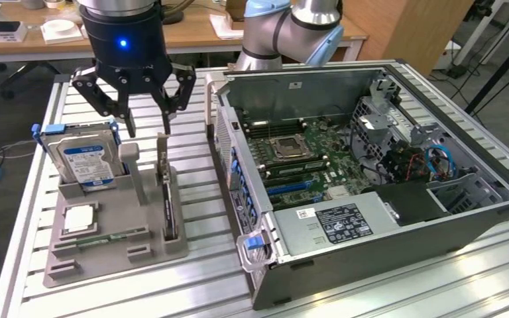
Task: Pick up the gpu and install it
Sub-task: 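Pick up the gpu and move the gpu toward the slot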
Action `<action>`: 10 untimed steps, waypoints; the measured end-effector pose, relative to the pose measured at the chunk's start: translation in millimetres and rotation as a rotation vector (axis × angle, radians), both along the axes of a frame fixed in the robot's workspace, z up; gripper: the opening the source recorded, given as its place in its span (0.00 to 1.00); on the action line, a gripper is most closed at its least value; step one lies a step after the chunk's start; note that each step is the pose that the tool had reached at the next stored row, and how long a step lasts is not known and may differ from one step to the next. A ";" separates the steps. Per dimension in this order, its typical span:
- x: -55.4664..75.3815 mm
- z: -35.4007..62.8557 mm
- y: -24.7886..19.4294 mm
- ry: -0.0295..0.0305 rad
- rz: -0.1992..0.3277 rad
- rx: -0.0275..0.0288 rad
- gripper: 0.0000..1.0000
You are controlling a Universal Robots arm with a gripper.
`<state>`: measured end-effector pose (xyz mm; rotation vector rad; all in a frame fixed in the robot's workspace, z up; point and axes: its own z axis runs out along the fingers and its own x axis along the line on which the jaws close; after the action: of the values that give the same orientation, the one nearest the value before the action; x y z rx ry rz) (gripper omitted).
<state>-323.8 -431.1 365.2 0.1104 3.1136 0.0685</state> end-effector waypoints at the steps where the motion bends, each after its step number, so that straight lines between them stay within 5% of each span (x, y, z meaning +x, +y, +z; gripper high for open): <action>1: 0.0 -0.5 -0.3 -0.0001 0.000 0.0001 0.53; 10: -0.1 -4.5 -1.3 0.0000 0.000 0.0000 0.53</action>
<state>-323.9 -432.4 360.7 0.1103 3.1136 0.0685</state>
